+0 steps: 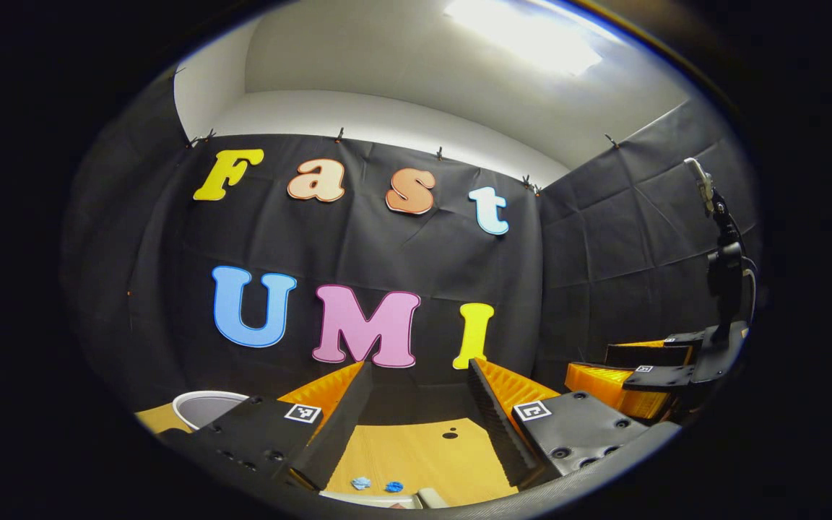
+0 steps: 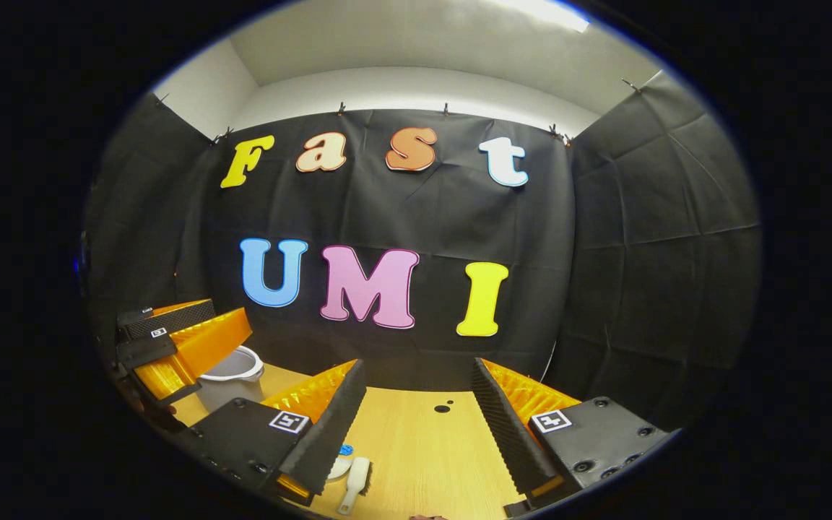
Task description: Pick up the small broom and dustpan from the desktop, sweep the trash into the dustpan with the broom, and then empty the trash into the garbage bin.
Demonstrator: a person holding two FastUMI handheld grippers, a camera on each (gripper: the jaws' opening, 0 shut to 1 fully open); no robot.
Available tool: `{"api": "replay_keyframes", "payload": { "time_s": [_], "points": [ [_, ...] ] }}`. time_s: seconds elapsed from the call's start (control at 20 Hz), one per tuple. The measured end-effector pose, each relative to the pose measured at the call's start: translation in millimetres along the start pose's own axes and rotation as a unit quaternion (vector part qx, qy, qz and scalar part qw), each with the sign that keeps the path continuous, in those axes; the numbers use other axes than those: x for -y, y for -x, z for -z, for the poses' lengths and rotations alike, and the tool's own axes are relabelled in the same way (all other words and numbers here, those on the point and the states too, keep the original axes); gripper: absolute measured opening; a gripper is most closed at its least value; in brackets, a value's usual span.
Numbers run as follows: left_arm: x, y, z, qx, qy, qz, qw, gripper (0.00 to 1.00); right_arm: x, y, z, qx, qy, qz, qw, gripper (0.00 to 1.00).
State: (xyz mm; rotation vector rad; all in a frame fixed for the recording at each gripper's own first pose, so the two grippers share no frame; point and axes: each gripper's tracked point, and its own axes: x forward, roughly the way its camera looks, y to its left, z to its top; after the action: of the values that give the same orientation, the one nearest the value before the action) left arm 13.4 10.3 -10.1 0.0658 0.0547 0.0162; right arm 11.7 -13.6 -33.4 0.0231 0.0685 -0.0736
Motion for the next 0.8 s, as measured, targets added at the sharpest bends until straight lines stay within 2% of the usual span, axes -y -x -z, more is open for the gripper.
{"api": "replay_keyframes", "payload": {
  "time_s": [0.05,0.1,0.8],
  "points": [
    [0.3,0.6,-0.4,0.000,-0.002,0.002,1.000,0.78,-1.5,-0.4,0.6,-0.002,-0.002,-0.001,1.000,0.96],
    [-0.9,1.2,-1.0,0.001,-0.003,0.003,1.000,0.79,-3.4,-0.8,1.3,-0.003,-0.004,-0.002,1.000,0.92],
    [-17.8,6.2,5.6,-0.012,-0.021,-0.024,0.999,0.79,-16.1,-2.4,7.2,-0.009,-0.006,-0.009,1.000,0.92]
  ]
}}
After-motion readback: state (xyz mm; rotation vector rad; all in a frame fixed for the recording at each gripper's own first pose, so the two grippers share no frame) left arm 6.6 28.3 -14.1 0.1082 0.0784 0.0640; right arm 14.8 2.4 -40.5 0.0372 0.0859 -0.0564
